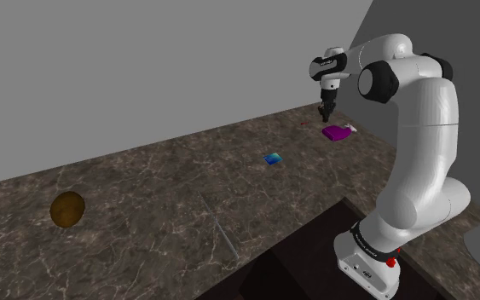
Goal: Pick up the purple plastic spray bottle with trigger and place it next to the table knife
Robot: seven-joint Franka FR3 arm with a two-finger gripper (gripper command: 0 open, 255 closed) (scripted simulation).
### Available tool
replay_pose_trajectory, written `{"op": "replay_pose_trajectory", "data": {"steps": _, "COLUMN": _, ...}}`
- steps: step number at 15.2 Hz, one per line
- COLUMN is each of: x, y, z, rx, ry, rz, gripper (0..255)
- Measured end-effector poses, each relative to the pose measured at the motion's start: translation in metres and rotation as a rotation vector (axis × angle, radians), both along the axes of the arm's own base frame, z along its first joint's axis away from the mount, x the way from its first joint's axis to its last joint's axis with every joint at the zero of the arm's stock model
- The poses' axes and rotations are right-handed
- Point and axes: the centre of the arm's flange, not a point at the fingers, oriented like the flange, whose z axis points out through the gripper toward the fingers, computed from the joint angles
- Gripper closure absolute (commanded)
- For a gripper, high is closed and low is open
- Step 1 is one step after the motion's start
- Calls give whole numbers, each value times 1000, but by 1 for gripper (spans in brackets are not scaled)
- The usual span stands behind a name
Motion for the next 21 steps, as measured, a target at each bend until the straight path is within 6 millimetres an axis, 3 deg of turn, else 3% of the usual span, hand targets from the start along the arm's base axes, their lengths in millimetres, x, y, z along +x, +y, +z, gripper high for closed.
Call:
{"op": "replay_pose_trajectory", "data": {"steps": 4, "x": 0, "y": 0, "z": 0, "rx": 0, "ry": 0, "rz": 0, "gripper": 255}}
{"op": "replay_pose_trajectory", "data": {"steps": 5, "x": 0, "y": 0, "z": 0, "rx": 0, "ry": 0, "rz": 0, "gripper": 0}}
{"op": "replay_pose_trajectory", "data": {"steps": 8, "x": -6, "y": -15, "z": -3, "rx": -8, "ry": -20, "rz": -18, "gripper": 0}}
{"op": "replay_pose_trajectory", "data": {"steps": 21, "x": -69, "y": -171, "z": -21, "rx": -103, "ry": -229, "rz": -204, "gripper": 0}}
